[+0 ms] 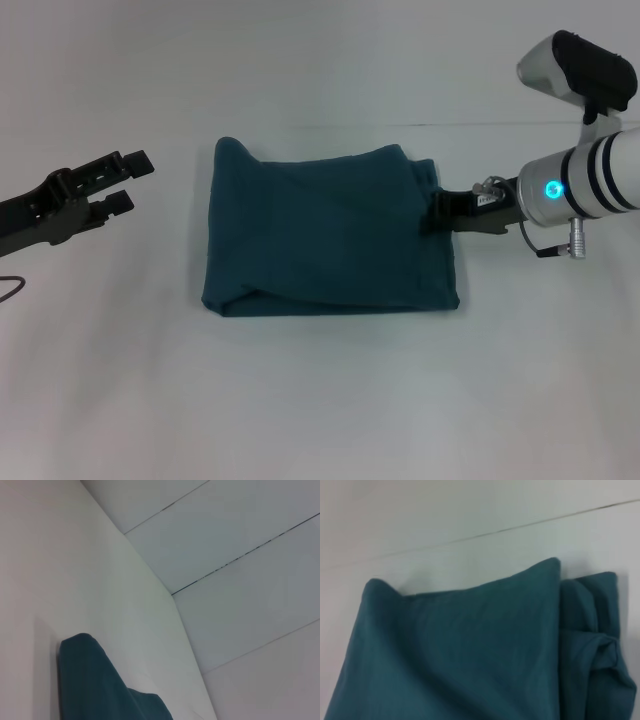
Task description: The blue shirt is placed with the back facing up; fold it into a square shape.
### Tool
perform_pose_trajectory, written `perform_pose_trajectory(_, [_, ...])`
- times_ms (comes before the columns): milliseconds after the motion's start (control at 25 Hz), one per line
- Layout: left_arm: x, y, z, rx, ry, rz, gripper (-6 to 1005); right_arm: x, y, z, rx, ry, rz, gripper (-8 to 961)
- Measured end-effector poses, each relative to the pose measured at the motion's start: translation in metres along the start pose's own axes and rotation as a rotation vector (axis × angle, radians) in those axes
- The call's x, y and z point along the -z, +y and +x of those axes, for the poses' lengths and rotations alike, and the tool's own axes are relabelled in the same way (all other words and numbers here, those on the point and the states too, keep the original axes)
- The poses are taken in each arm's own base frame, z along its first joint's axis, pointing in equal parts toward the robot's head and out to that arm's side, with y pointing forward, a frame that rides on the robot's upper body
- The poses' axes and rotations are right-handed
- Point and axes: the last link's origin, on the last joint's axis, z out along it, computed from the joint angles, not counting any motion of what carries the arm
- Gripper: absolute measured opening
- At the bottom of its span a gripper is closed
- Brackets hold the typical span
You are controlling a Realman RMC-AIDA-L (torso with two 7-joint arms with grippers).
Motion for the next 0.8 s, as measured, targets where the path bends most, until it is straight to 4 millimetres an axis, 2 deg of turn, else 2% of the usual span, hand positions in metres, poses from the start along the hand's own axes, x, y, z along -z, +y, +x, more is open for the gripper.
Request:
perform_pose_trajectory(440, [-0.0007,0.0001,-0.0011,0.004,0.001,-0.003,917,-0.0020,0.0028,0.0080,-0.006,0.033,-0.020,77])
perform_pose_trajectory(800, [-0.0002,0.0005,-0.0006,0.007,0.009,-0.008,919,-0.0002,-0.0022,0.0069,-0.017,0.022,-0.011,98])
